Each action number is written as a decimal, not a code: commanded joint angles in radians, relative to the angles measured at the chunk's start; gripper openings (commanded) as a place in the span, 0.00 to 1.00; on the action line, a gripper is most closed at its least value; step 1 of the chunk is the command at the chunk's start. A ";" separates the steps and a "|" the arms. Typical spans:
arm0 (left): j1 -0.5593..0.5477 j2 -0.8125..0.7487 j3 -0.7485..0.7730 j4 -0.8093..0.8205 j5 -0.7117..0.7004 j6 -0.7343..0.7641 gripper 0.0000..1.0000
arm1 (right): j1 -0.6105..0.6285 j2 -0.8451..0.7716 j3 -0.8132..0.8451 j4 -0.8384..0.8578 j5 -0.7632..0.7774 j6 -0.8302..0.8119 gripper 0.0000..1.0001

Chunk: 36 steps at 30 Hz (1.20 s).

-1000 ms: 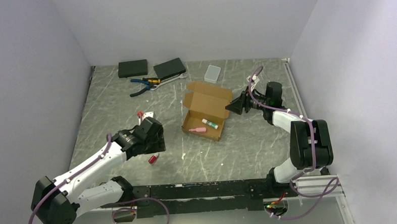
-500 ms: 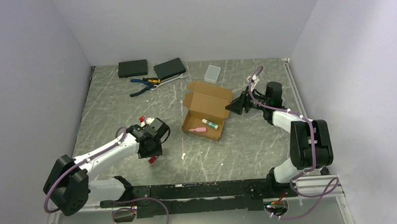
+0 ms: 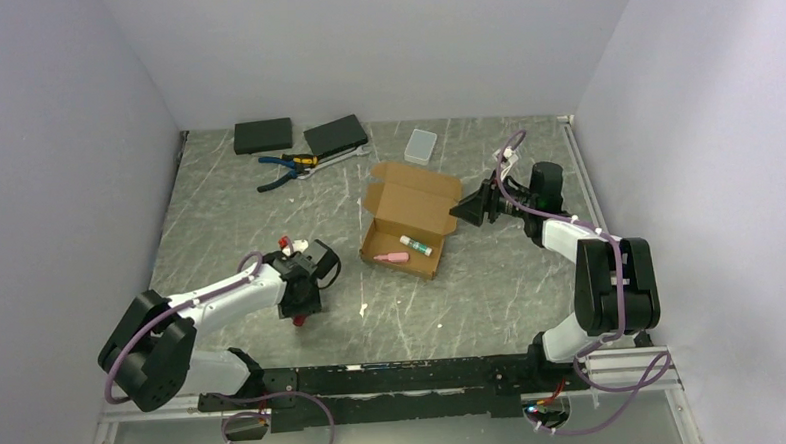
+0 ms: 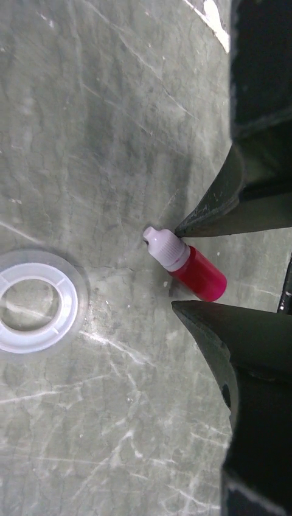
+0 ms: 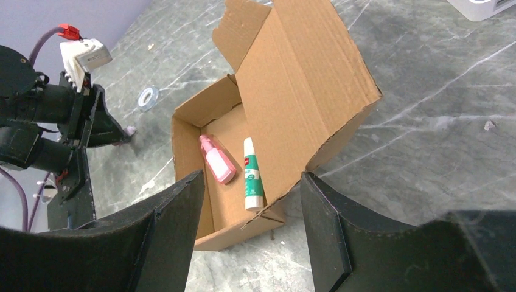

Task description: Fold the paper box

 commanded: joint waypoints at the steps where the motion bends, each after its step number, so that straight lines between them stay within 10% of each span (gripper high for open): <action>1: 0.005 -0.005 -0.022 0.052 -0.001 -0.039 0.45 | -0.002 -0.028 0.029 0.056 -0.029 -0.003 0.63; 13: 0.011 -0.104 -0.063 0.142 0.086 -0.034 0.14 | -0.004 -0.028 0.031 0.055 -0.031 -0.004 0.63; 22: 0.011 -0.258 -0.162 0.662 0.466 0.147 0.09 | -0.004 -0.025 0.031 0.052 -0.034 -0.009 0.63; 36: 0.011 0.098 0.030 1.006 0.584 0.154 0.06 | -0.004 -0.022 0.032 0.047 -0.043 -0.016 0.63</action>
